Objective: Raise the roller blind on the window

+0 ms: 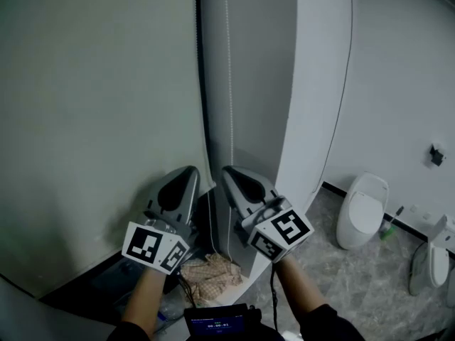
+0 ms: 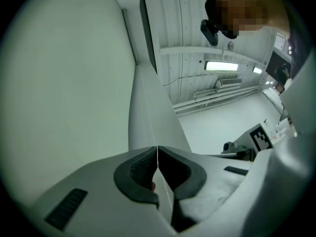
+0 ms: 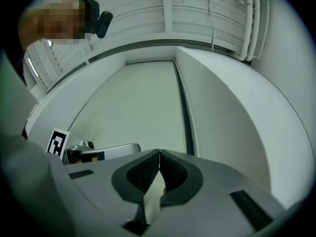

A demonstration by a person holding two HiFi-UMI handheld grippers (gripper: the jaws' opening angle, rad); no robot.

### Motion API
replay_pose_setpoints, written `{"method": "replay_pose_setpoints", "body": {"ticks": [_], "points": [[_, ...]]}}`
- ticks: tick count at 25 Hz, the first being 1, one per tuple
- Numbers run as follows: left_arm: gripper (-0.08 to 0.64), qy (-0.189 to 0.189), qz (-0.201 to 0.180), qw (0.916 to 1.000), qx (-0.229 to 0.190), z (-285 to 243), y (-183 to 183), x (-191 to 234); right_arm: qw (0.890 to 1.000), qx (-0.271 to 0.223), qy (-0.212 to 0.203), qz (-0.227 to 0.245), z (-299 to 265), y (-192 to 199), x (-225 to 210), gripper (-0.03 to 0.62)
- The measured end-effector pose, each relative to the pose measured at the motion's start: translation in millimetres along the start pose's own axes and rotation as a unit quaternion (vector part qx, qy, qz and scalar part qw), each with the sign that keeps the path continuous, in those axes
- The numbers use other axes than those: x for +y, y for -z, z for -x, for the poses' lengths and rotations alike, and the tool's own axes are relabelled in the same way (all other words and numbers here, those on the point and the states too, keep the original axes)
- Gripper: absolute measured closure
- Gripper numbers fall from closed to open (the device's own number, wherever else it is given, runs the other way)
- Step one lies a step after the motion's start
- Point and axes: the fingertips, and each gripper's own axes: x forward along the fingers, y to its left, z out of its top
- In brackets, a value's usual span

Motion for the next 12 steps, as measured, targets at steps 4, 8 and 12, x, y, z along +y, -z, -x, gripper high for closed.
{"method": "replay_pose_setpoints", "body": {"ticks": [4, 8, 12], "points": [[0.546, 0.004, 0.000, 0.9999, 0.009, -17, 9, 8, 1.000, 0.023, 0.011, 0.005, -6, 11, -7, 0.583], [0.545, 0.029, 0.017, 0.9994, 0.009, -33, 24, 25, 1.000, 0.002, -0.009, -0.015, -23, 15, -3, 0.583], [0.445, 0.049, 0.016, 0.9984, 0.022, -61, 29, 10, 1.000, -0.001, -0.002, -0.005, -5, 5, -7, 0.581]]}}
